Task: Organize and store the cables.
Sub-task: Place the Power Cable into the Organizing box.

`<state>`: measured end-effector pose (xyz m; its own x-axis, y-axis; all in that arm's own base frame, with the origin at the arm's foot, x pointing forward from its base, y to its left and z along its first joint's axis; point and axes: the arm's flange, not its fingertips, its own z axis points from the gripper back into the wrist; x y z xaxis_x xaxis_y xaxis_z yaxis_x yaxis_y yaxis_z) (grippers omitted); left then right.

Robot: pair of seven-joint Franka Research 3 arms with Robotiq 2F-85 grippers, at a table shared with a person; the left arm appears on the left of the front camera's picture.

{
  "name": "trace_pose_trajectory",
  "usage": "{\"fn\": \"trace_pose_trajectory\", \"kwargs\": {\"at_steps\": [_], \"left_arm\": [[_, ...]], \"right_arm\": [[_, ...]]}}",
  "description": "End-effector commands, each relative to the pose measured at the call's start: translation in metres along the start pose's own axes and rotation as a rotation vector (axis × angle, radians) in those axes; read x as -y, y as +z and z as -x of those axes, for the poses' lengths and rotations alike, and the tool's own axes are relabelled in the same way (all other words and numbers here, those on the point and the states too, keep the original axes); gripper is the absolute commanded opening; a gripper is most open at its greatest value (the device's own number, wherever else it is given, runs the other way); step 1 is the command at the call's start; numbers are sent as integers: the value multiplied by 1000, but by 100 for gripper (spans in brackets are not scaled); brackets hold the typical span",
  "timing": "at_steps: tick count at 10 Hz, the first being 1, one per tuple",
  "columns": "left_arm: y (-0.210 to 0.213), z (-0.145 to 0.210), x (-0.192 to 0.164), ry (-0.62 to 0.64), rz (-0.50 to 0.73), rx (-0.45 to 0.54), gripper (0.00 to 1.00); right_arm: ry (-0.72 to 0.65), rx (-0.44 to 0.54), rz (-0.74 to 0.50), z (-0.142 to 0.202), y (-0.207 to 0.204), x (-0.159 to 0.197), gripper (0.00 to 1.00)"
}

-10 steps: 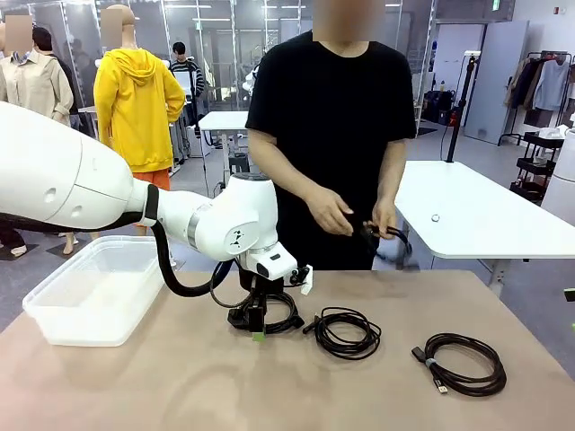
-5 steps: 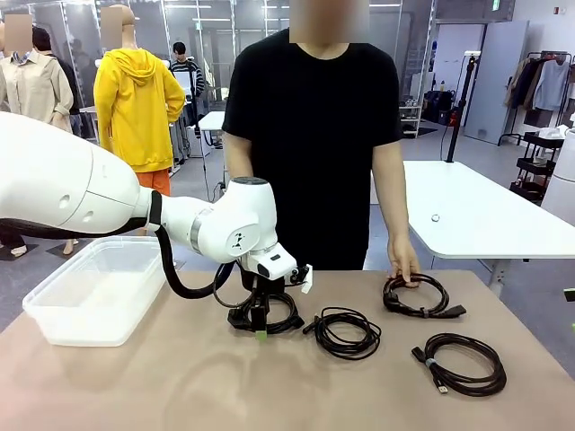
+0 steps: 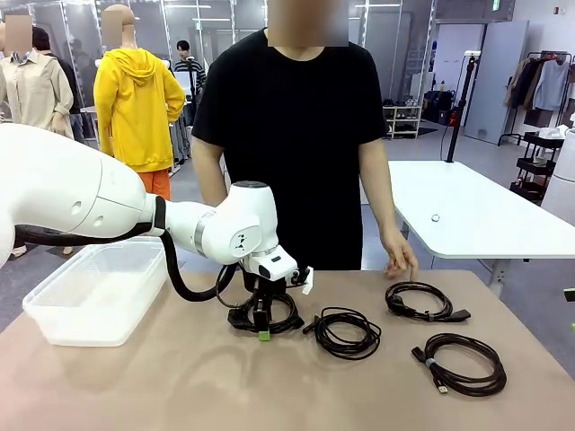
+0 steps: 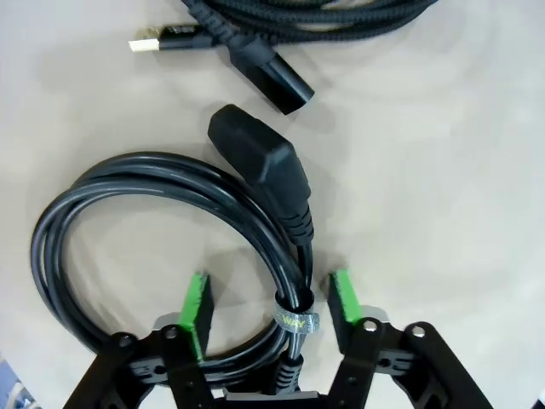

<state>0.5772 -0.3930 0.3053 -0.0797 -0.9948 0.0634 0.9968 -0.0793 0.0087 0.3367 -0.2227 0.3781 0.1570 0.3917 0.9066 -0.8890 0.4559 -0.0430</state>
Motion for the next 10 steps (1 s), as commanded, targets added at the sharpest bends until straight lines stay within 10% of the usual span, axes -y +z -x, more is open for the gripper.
{"fn": "trace_pose_trajectory", "kwargs": {"at_steps": [1,6,10], "left_arm": [[5,0,0,-19,47,12,0],[32,4,15,-44,79,-28,0],[136,9,31,-60,-22,21,0]], "right_arm": [[1,1,7,-1,0,1,100],[1,1,7,-1,0,1,100],[1,1,7,-1,0,1,100]]}}
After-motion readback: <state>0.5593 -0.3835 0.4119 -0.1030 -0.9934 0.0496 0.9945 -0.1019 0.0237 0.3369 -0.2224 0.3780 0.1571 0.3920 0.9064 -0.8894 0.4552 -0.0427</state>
